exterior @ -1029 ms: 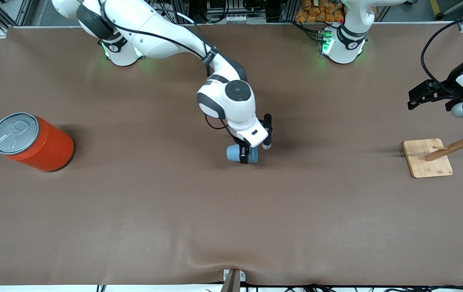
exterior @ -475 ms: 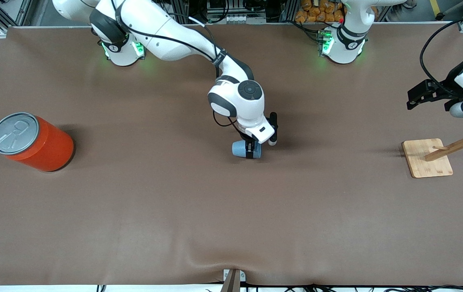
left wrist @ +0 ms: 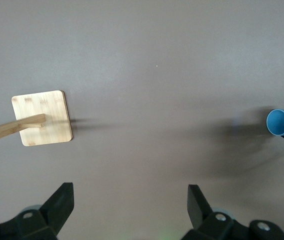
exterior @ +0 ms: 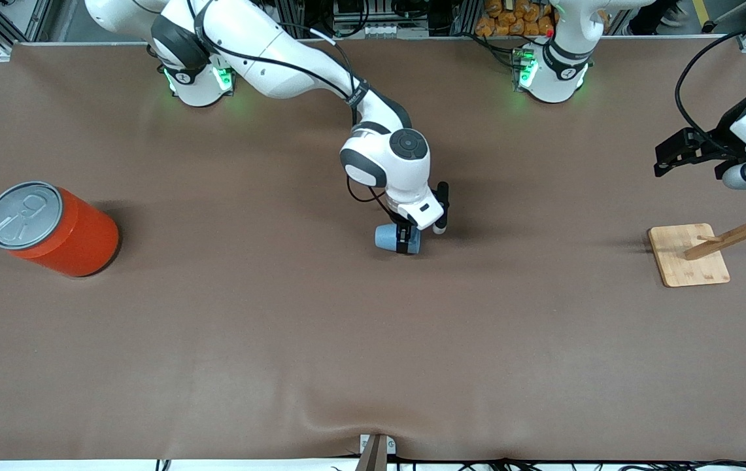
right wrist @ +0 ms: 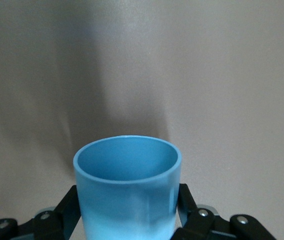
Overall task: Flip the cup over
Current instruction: 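Lower the held blue cup onto the table with the right gripper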
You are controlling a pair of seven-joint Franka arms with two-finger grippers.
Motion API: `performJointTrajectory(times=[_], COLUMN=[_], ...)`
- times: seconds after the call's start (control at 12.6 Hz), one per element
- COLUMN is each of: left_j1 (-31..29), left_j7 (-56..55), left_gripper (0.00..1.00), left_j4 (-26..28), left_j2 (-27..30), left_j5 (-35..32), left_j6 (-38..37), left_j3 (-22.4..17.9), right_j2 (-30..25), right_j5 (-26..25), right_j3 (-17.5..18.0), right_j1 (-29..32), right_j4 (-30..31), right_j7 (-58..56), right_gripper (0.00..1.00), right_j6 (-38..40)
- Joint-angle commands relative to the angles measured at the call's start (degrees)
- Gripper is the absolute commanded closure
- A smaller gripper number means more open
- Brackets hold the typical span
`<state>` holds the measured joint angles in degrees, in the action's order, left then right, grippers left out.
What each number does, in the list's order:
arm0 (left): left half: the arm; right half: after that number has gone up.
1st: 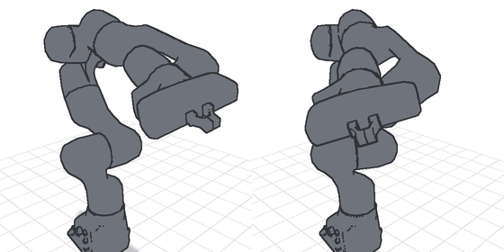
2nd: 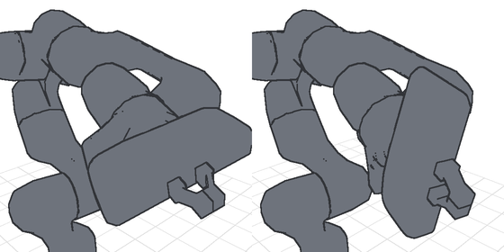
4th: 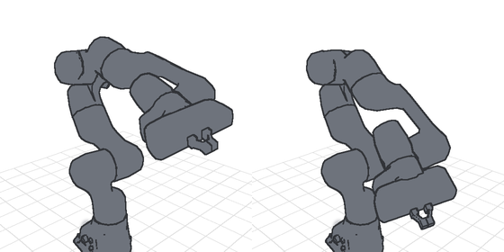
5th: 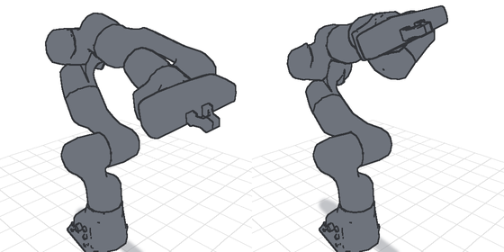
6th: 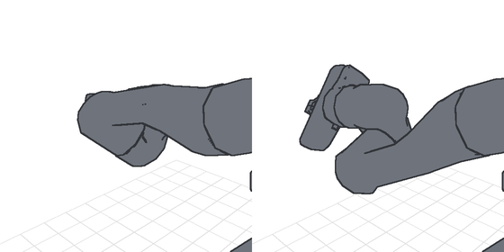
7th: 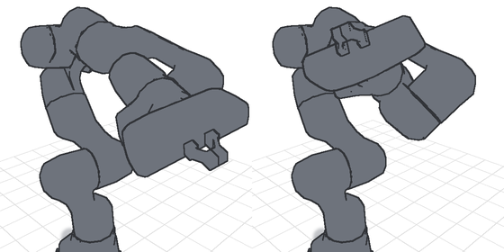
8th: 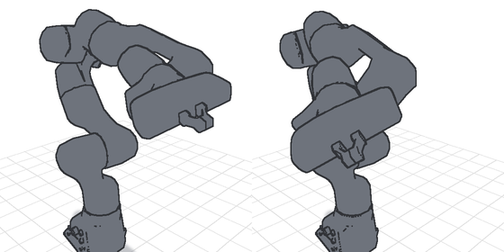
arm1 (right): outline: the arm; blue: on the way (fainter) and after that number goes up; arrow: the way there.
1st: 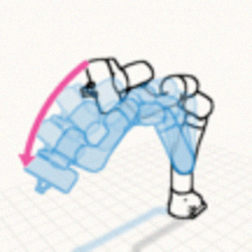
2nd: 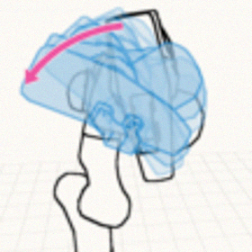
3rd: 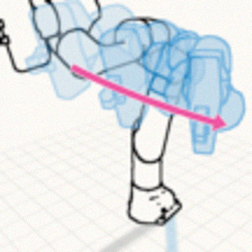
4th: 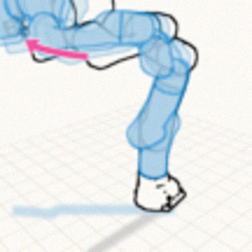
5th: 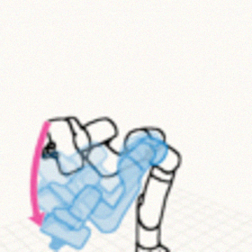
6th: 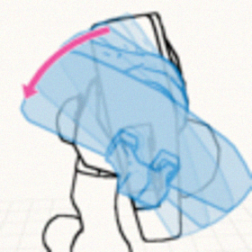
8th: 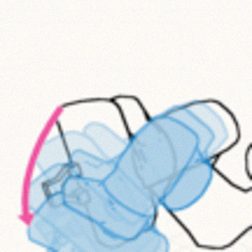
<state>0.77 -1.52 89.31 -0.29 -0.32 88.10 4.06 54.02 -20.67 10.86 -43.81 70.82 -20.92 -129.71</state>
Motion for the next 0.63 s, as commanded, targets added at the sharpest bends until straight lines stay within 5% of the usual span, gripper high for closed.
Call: performJointTrajectory(times=[0.0,0.08,0.55], left_j1=[-0.16,-0.16,-0.33], left_j7=[0.55,0.55,0.46], left_gripper=[0.00,0.00,0.00], left_j4=[-0.19,-0.27,-0.27], left_j2=[0.47,0.47,0.38], left_j5=[0.67,0.67,0.67], left_j6=[-0.65,-0.91,-0.91], left_j3=[-0.01,-0.01,-0.01], right_j2=[1.44,1.44,0.74], right_j5=[-2.01,-2.01,-1.92], right_j3=[-0.40,-0.40,-0.40], right_j1=[-0.67,-0.67,-0.32], right_j4=[-2.18,-2.26,-2.27], right_j7=[1.40,1.49,1.40], right_gripper=[0.55,0.01,0.00], right_j6=[0.51,0.51,1.21])
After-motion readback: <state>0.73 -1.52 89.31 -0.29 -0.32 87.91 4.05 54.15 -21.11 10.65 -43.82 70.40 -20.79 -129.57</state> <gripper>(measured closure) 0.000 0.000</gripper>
